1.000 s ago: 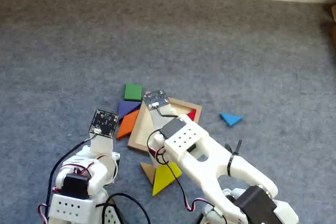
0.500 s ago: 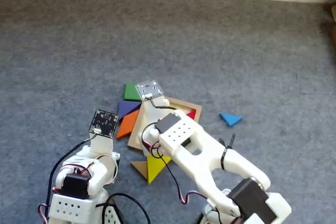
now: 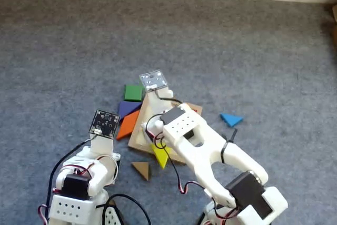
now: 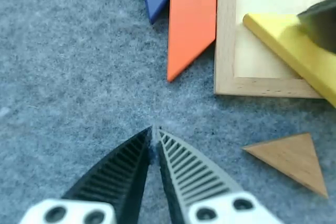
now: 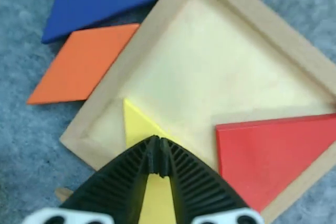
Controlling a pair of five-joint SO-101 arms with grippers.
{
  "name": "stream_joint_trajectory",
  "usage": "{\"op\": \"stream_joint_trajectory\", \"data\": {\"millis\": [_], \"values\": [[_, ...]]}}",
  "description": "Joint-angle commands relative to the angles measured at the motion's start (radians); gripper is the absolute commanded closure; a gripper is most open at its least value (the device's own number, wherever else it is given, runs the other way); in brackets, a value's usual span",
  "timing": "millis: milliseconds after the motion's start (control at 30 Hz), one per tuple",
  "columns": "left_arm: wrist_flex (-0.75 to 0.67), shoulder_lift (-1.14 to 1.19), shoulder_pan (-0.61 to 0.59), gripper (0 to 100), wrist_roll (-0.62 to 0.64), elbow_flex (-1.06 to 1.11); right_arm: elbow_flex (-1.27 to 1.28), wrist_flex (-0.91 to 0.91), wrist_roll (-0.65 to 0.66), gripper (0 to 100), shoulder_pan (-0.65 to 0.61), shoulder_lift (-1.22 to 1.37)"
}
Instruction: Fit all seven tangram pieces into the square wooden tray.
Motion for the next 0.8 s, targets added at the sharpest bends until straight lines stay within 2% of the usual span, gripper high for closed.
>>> {"op": "stream_joint_trajectory", "data": {"millis": [0,233,433,567,767], "values": [[0.002,-0.022,-0.008,100,0.009,0.019,-0.085,0.081,0.011,98.3,0.021,-0.139],[0.002,-0.022,-0.008,100,0.009,0.019,-0.051,0.249,0.005,98.3,0.019,-0.325],[0.002,-0.022,-0.008,100,0.009,0.019,0.087,0.24,0.0,98.3,0.015,-0.406],[0.002,-0.022,-0.008,100,0.009,0.019,0.127,0.237,-0.1,98.3,0.004,-0.437],[0.002,-0.022,-0.008,100,0.009,0.019,0.147,0.202,-0.117,98.3,-0.024,-0.389]]}}
